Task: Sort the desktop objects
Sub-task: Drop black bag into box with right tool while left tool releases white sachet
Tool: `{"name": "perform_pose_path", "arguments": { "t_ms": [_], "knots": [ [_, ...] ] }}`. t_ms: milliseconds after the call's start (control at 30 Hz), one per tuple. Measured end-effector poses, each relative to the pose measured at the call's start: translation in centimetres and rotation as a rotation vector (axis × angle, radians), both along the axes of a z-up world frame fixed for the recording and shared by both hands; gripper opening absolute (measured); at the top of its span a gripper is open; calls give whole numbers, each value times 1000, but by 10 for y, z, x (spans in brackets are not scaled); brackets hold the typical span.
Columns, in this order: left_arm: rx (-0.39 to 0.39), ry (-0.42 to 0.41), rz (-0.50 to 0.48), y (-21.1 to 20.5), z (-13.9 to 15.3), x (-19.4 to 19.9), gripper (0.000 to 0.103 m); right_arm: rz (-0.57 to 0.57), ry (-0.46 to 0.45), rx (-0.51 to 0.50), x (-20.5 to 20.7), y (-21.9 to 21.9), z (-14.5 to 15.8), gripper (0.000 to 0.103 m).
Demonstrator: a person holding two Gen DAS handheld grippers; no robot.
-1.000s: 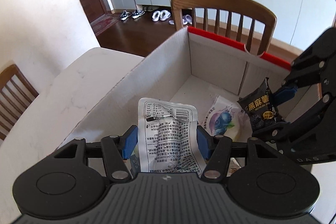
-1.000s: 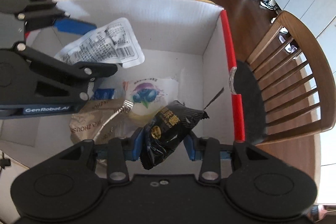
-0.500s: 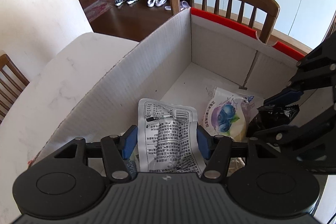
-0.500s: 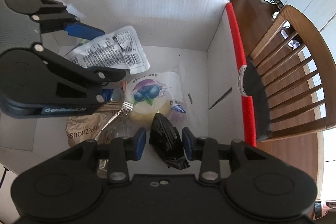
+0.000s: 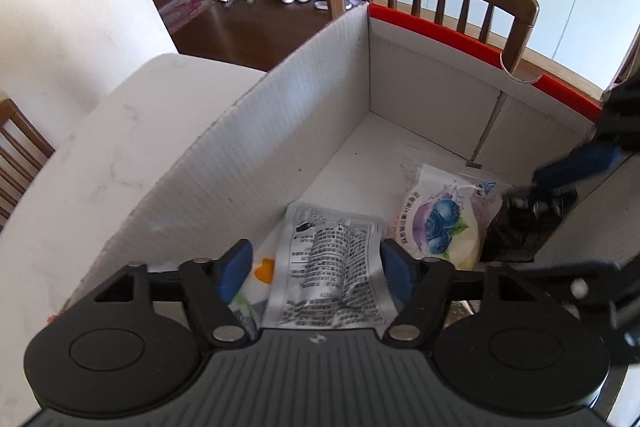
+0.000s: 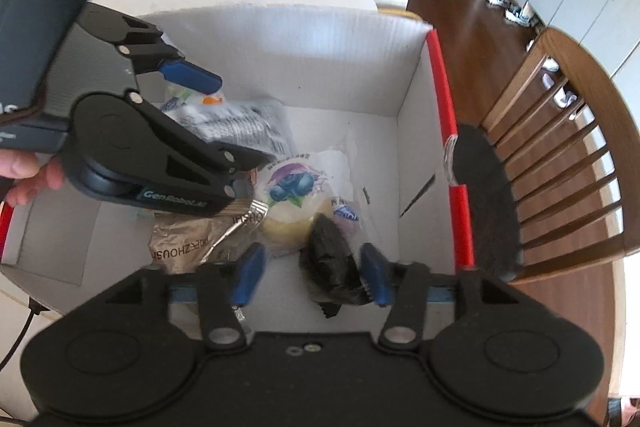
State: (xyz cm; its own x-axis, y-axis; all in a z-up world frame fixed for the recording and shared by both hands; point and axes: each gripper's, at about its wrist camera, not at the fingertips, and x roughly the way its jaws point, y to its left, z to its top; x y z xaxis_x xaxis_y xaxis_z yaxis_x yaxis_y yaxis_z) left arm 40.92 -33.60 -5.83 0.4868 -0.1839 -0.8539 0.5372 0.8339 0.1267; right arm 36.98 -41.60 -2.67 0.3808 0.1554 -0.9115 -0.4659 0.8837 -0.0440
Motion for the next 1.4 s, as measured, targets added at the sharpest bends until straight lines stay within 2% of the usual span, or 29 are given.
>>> {"name": "perform_pose_path", "arguments": {
  "t_ms": [100, 400, 967, 1400],
  "knots": [
    [-8, -16, -15, -1, 3, -5, 73, 10, -31, 4, -5, 0, 7, 65],
    [-61, -34, 11, 10, 22, -22, 73, 1, -49, 35, -14, -3, 23, 65],
    [-238, -51, 70, 37, 72, -73, 73, 6, -82, 89, -40, 1, 41, 66],
    [-332, -104, 136, 69, 98, -122, 73, -10, -99, 140, -64, 12, 55, 66]
  ]
}}
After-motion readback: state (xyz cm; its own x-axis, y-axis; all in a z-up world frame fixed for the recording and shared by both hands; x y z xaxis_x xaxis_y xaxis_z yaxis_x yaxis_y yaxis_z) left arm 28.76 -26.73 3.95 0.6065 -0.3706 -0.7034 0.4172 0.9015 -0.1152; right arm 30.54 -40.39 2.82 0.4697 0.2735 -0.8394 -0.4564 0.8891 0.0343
